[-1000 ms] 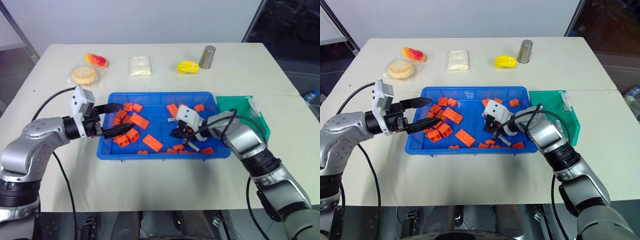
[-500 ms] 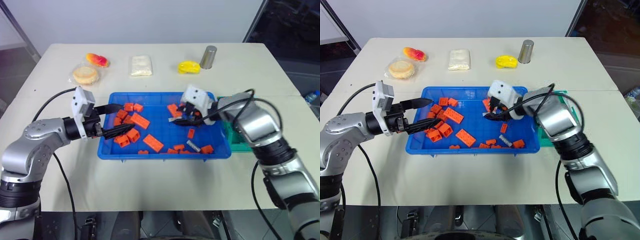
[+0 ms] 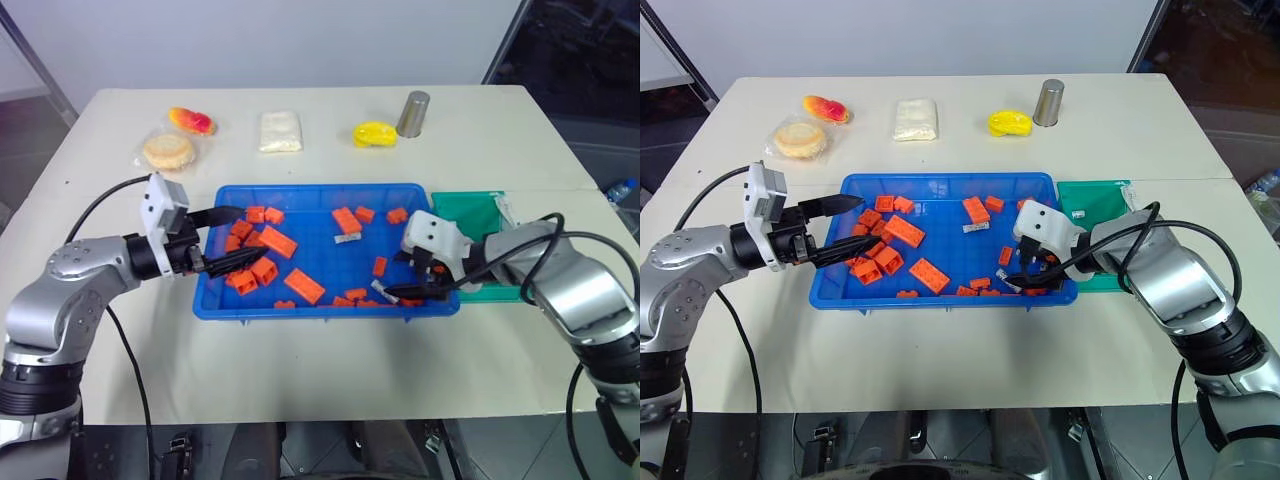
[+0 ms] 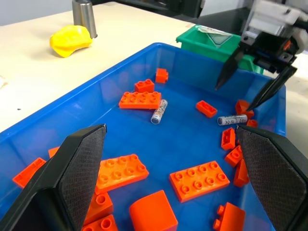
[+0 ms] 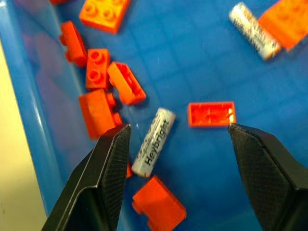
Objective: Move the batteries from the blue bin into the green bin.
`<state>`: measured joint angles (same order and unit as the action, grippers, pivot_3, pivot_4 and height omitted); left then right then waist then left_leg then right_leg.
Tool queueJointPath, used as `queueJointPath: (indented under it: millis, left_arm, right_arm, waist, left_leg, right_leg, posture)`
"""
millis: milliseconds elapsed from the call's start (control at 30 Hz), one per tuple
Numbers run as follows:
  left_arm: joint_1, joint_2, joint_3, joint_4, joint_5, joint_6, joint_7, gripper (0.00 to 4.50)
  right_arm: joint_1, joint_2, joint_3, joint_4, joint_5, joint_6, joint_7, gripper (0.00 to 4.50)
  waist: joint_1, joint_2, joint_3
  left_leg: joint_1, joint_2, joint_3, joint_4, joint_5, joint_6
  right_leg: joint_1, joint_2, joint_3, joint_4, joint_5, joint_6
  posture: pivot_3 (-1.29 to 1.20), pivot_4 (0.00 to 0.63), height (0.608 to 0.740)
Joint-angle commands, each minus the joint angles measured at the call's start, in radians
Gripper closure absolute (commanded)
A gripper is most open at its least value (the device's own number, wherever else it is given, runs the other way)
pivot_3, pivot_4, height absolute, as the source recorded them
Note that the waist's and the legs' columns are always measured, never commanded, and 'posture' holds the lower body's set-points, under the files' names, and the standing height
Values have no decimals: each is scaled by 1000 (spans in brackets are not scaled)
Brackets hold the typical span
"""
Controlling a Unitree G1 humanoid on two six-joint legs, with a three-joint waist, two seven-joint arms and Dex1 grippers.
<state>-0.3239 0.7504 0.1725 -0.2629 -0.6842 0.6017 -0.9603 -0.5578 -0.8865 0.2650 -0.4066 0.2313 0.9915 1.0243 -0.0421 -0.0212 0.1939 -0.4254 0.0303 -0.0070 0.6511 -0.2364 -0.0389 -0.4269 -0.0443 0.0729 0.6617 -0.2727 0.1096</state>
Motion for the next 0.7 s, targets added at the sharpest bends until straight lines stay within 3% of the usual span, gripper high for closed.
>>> queueJointPath:
  millis: [33,700]
  left_arm:
    - [-13,-7,5,-9,1,-18,1,0]
    - [39,-41,35,-48,-1,-20,59,0]
  right_arm:
    - [1,-29,-11,-2,3,-15,0,1201]
    - [-63,-2,196,193,-169,-249,67,1201]
  waist:
    - [0,0,0]
    - [2,-7,-5]
  left_leg:
    - [0,0,0,0,0,0]
    - [5,0,0,1,0,0]
  right_leg:
    - [0,0,0,0,0,0]
    - [5,0,0,0,0,0]
  posture:
    - [0,150,740]
    - [0,150,740]
